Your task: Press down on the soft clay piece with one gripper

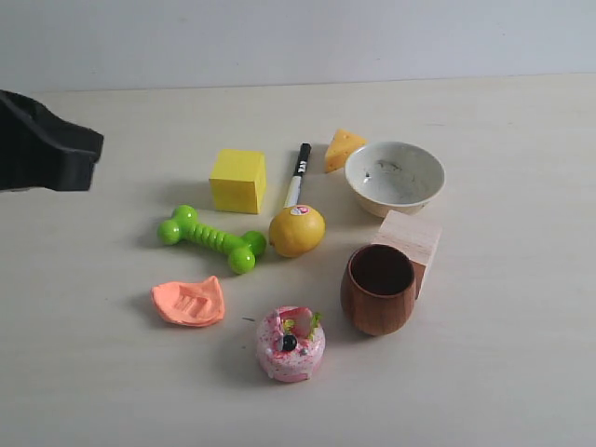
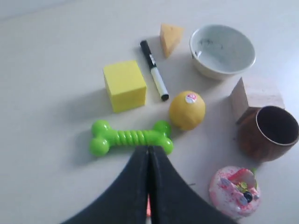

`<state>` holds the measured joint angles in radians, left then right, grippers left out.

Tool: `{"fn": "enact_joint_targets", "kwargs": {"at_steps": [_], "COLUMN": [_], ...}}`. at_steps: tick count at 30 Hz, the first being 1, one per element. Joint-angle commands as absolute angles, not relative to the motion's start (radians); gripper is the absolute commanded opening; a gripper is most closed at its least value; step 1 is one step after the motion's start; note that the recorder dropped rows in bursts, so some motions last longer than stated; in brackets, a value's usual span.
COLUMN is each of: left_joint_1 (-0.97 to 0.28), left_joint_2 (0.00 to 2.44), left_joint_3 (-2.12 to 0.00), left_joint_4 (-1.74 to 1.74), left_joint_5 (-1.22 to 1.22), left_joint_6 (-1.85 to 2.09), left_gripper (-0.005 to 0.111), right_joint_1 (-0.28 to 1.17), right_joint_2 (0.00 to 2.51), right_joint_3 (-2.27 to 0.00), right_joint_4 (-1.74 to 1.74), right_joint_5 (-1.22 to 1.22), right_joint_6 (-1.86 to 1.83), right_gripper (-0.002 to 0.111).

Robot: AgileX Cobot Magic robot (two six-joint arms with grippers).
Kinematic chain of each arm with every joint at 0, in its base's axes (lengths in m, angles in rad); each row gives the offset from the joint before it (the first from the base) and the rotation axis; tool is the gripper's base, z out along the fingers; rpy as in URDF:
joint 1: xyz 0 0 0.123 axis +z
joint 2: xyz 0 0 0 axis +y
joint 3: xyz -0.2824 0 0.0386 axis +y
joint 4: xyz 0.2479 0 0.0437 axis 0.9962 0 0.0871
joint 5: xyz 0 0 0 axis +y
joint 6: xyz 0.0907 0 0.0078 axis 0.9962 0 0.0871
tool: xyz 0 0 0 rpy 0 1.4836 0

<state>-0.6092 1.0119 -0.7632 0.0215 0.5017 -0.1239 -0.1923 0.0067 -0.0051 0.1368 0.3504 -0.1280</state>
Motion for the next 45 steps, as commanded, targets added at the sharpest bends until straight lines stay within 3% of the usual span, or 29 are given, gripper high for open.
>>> {"fn": "enact_joint_targets", "kwargs": {"at_steps": [1, 11, 19, 23, 45], "left_joint_1": [-0.607, -0.589, -0.061, 0.063, 0.07], "left_joint_2": [0.931, 0.85, 0.376, 0.242, 0.0], "left_joint_3": [-0.757, -0.757, -0.539, -0.398, -0.052], "left_joint_4": [0.124, 0.145, 0.045, 0.0, -0.056], "left_joint_5": [0.488, 0.499, 0.486, 0.402, 0.312], "left_joint_6": [-0.124, -0.085, -0.111, -0.111, -0.112], "left_gripper": [0.0, 0.0, 0.0, 0.0, 0.0], "right_joint_1": [-0.197, -0.197, -0.197, -0.197, -0.197], "right_joint_2": [0.0, 0.0, 0.0, 0.0, 0.0], "right_joint_3": [0.0, 0.0, 0.0, 0.0, 0.0], "right_joint_4": [0.132, 0.132, 0.132, 0.132, 0.132], "right_joint_5": [0.339, 0.339, 0.339, 0.339, 0.339], "right_joint_6": [-0.13, -0.13, -0.13, -0.13, -0.13], "right_gripper": [0.0, 0.0, 0.0, 0.0, 0.0]}}
